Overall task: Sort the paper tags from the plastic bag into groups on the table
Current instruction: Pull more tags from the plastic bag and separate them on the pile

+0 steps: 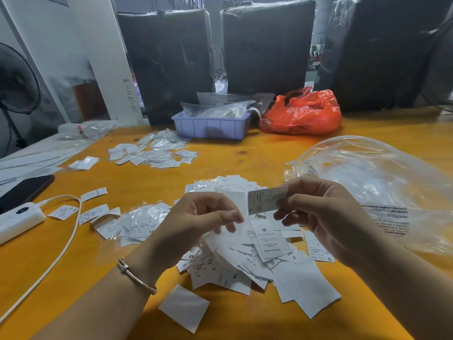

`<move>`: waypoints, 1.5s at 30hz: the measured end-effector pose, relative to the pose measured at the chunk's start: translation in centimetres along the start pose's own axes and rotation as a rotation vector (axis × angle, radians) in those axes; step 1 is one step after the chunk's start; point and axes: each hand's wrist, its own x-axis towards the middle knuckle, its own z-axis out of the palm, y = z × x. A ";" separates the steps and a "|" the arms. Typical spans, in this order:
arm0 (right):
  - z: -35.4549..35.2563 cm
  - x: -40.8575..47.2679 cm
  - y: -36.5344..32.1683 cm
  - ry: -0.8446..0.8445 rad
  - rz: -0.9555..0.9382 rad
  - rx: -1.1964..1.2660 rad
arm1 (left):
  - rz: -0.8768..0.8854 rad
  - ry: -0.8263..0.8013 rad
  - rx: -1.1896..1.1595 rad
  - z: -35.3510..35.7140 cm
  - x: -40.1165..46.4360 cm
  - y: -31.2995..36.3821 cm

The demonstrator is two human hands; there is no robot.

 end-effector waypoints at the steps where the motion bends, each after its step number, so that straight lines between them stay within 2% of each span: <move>1: 0.0 0.1 0.0 0.003 0.006 -0.001 | 0.003 -0.014 0.017 0.1 0.0 0.1; 5: -0.1 0.1 -0.3 0.064 -0.021 0.029 | 0.006 -0.087 0.004 0.3 -0.1 0.3; 11: 0.3 -0.3 -0.8 0.148 -0.318 -0.145 | -0.025 -0.132 -0.026 0.3 -0.1 0.4; 14: 0.8 -0.6 -1.0 0.140 -0.371 -0.160 | -0.034 -0.169 -0.038 0.3 -0.1 0.5; 21: 1.0 -0.8 -0.9 0.106 -0.347 -0.196 | -0.031 -0.233 -0.055 0.4 -0.2 0.6; 38: 1.1 -0.7 -0.6 0.032 -0.328 -0.248 | -0.019 -0.243 -0.059 0.4 -0.2 0.8; 45: 0.9 -0.8 -0.6 -0.066 -0.244 -0.317 | -0.028 -0.236 -0.068 0.5 -0.3 0.8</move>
